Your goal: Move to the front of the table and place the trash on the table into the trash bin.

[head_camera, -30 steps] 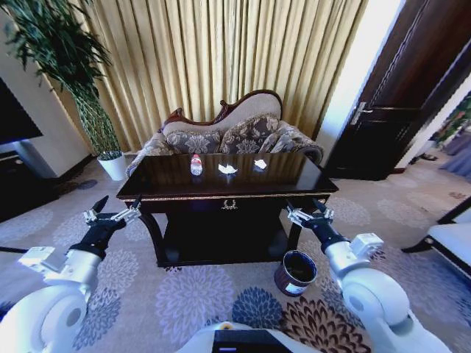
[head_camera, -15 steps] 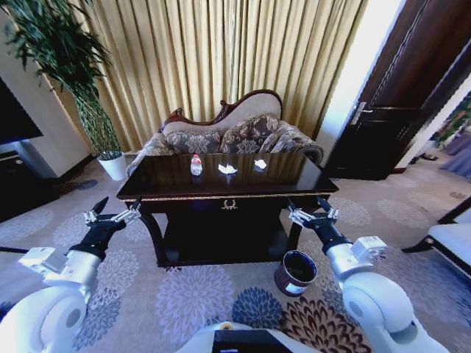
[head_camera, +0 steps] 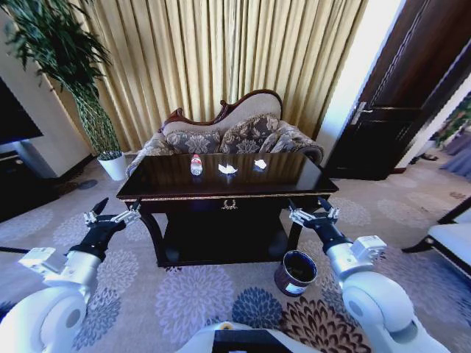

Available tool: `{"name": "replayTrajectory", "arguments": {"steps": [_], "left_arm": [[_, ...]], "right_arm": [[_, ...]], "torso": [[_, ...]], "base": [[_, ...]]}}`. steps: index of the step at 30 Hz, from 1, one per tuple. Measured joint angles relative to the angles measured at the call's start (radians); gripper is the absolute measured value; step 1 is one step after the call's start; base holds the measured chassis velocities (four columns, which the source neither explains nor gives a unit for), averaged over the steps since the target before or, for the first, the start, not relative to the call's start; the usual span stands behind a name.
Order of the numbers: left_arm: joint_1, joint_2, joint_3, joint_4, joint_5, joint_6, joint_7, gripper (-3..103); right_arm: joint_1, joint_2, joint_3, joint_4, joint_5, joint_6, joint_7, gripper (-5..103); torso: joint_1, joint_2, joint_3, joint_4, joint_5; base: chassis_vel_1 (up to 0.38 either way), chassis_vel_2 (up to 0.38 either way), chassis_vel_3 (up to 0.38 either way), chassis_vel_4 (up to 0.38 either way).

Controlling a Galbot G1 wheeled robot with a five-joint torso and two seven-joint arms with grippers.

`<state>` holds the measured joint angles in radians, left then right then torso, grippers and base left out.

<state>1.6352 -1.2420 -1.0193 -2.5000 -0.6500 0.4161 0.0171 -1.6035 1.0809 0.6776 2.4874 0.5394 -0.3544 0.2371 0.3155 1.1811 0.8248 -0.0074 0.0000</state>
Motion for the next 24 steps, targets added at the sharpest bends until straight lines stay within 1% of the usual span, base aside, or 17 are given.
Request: {"name": "replayTrajectory", "arguments": {"steps": [11,17,24], "left_arm": [[-0.001,0.000,0.002,0.000,0.001,0.000,0.002,100],[-0.001,-0.001,0.003,0.000,0.001,0.000,0.003,100],[-0.003,-0.001,0.004,0.000,0.001,0.000,0.003,100]], "right_arm": [[-0.003,0.000,-0.004,0.002,0.005,0.001,-0.003,100],[-0.003,-0.002,-0.005,0.002,0.005,0.003,-0.004,100],[-0.003,-0.002,-0.008,0.002,0.005,0.004,-0.005,100]], "torso": [[0.000,0.000,0.000,0.0000,0.0000],[0.000,0.000,0.000,0.0000,0.0000],[0.000,0.000,0.000,0.0000,0.0000]], "base": [[-0.010,0.006,0.005,-0.005],[-0.075,0.070,0.057,-0.083],[-0.124,0.125,0.126,-0.120]]}}
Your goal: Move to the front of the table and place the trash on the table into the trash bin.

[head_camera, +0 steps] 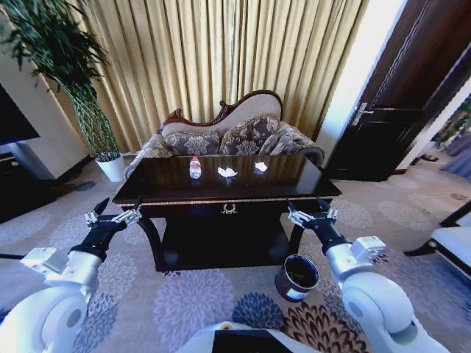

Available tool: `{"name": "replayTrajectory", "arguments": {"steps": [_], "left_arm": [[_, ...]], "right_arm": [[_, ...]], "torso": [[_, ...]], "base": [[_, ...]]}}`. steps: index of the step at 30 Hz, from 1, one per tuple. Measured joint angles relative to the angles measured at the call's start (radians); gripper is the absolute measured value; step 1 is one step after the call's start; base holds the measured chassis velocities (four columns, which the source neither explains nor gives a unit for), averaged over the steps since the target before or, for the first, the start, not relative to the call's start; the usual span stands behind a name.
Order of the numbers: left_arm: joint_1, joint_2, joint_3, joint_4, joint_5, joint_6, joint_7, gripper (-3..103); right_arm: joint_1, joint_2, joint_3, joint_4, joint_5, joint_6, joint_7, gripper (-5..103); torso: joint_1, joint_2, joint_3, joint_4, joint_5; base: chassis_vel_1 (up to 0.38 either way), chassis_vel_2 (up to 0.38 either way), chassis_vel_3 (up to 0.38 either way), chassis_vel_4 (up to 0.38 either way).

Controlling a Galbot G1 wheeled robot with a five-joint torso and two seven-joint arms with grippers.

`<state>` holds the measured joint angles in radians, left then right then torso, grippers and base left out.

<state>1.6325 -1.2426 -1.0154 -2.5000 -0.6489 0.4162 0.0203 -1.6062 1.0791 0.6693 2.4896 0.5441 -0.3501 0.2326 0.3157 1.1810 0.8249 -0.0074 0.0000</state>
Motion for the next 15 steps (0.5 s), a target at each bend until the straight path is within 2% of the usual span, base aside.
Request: {"name": "replayTrajectory", "arguments": {"steps": [15], "left_arm": [[0.000,-0.002,0.001,0.000,0.001,-0.001,0.000,100]], "right_arm": [[-0.003,0.000,-0.002,0.008,-0.001,0.002,-0.003,100]], "torso": [[0.000,0.000,0.000,0.0000,0.0000]], "base": [[-0.104,0.102,0.098,-0.099]]}}
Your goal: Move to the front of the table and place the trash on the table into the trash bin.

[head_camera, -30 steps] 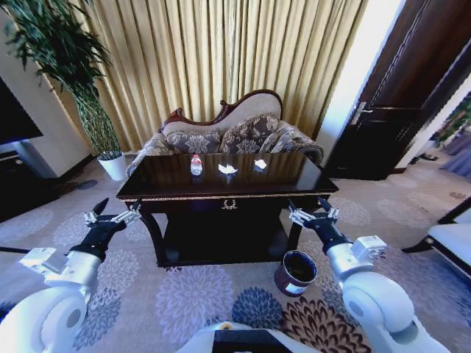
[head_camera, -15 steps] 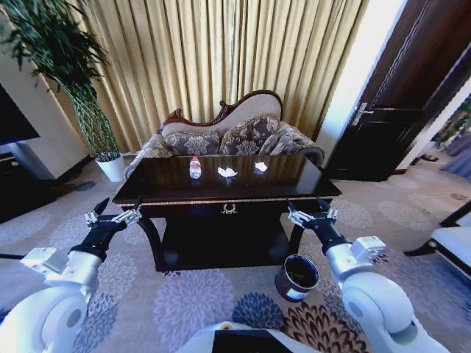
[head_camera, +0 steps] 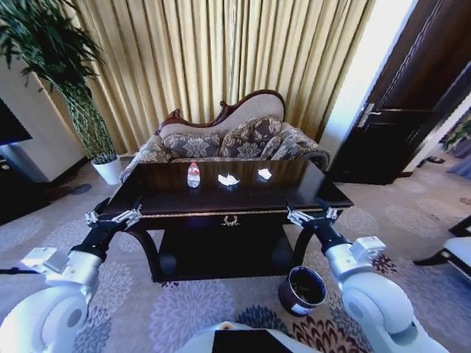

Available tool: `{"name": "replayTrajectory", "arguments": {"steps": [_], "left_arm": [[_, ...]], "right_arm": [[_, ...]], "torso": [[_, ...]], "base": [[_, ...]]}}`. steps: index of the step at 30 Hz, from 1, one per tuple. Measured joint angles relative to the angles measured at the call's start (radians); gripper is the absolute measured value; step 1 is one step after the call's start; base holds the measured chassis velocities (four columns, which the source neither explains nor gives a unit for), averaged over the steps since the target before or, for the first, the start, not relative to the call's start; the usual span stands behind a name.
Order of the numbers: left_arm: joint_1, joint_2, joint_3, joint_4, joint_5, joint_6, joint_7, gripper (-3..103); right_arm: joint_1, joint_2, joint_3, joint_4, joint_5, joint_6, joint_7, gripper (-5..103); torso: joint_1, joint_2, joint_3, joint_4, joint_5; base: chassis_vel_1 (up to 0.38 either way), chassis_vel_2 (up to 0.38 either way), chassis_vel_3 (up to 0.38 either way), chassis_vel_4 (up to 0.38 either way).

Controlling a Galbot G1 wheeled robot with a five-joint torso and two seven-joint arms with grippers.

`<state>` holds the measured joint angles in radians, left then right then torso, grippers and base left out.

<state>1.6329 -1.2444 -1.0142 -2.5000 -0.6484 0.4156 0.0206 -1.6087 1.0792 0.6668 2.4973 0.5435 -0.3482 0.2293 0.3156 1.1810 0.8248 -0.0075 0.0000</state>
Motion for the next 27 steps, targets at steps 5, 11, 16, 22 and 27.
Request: {"name": "replayTrajectory", "arguments": {"steps": [5,11,16,22,27], "left_arm": [[0.001,-0.001,0.000,0.000,0.000,0.000,0.000,100],[0.001,-0.002,0.000,0.000,0.000,-0.001,0.000,100],[0.004,-0.002,-0.002,0.000,0.000,-0.001,0.000,100],[0.004,-0.002,-0.003,0.000,0.000,-0.002,0.000,100],[0.004,-0.003,-0.003,0.000,0.000,-0.002,0.000,100]], "right_arm": [[-0.002,0.001,-0.002,0.002,0.000,0.001,-0.001,100],[-0.001,-0.002,-0.001,0.002,0.000,0.001,-0.001,100],[-0.001,-0.002,-0.002,0.003,0.000,0.002,-0.001,100],[-0.003,-0.002,-0.003,0.003,0.000,0.002,-0.001,100],[-0.005,-0.002,-0.006,0.003,0.001,0.002,-0.001,100]], "torso": [[0.000,0.000,0.000,0.0000,0.0000],[0.000,0.000,0.000,0.0001,-0.0001],[0.000,0.000,0.000,0.0000,0.0000],[0.000,0.000,0.000,0.0000,-0.0001],[0.000,0.000,0.000,-0.0001,-0.0001]], "base": [[-0.095,0.115,0.096,-0.102],[-0.100,0.108,0.085,-0.111],[-0.083,0.085,0.089,-0.084],[-0.080,0.079,0.071,-0.074],[-0.070,0.079,0.060,-0.074]]}}
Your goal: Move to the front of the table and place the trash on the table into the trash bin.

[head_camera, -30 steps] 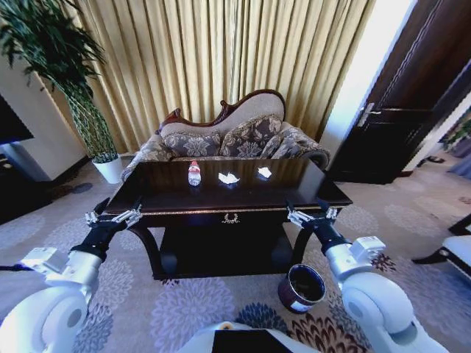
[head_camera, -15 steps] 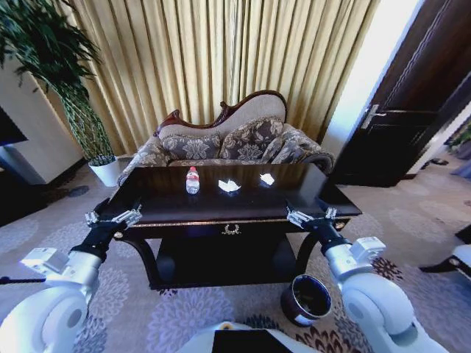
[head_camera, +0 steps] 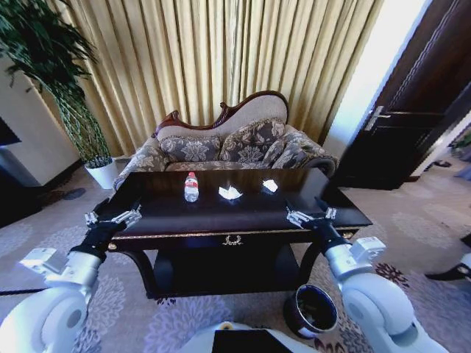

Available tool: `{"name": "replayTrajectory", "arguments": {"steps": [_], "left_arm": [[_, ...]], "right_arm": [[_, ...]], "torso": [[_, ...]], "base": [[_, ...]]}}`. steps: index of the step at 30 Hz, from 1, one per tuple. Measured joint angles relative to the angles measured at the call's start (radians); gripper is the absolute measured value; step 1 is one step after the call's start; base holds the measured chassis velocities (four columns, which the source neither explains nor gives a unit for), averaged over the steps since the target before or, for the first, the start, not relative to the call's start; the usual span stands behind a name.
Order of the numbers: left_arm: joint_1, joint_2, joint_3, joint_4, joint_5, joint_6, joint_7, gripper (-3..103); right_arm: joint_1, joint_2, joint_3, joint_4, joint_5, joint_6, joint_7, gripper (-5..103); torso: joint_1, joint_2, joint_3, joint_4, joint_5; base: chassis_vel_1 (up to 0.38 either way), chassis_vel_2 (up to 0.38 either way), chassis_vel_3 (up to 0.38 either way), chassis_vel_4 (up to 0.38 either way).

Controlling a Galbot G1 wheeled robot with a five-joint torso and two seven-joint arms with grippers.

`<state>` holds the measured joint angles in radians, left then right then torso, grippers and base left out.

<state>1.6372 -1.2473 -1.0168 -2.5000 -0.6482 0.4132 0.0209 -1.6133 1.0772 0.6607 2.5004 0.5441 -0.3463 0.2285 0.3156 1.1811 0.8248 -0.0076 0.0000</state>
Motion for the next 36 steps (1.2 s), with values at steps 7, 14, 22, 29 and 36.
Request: {"name": "replayTrajectory", "arguments": {"steps": [7,14,22,29,36], "left_arm": [[0.002,0.000,-0.001,0.000,0.000,0.000,-0.001,100],[0.007,-0.002,-0.001,0.000,0.000,0.000,-0.001,100],[0.025,-0.005,-0.009,0.000,0.000,-0.001,-0.003,100],[0.035,-0.015,-0.014,0.000,0.000,-0.002,-0.009,100],[0.033,-0.015,-0.016,0.000,0.001,-0.001,-0.014,100]], "right_arm": [[0.004,-0.011,-0.017,0.000,0.006,-0.007,0.000,100],[0.098,-0.082,-0.034,-0.037,0.141,-0.068,0.018,100],[0.305,-0.224,-0.097,-0.168,0.342,-0.138,0.029,100],[0.561,-0.283,-0.260,-0.380,0.464,-0.177,0.081,100],[0.712,-0.277,-0.371,-0.504,0.468,-0.188,0.130,100]], "torso": [[0.000,0.000,0.000,0.0000,0.0000],[0.000,0.000,0.000,0.0001,0.0001],[0.000,0.000,0.000,0.0003,0.0001],[0.000,0.000,0.000,0.0003,0.0001],[0.000,0.000,0.000,0.0001,-0.0001]], "base": [[-0.059,0.064,0.068,-0.065],[-0.013,0.008,0.015,-0.010],[0.000,0.000,0.000,0.000],[0.000,0.000,0.000,0.000],[0.000,0.000,0.000,0.000]]}}
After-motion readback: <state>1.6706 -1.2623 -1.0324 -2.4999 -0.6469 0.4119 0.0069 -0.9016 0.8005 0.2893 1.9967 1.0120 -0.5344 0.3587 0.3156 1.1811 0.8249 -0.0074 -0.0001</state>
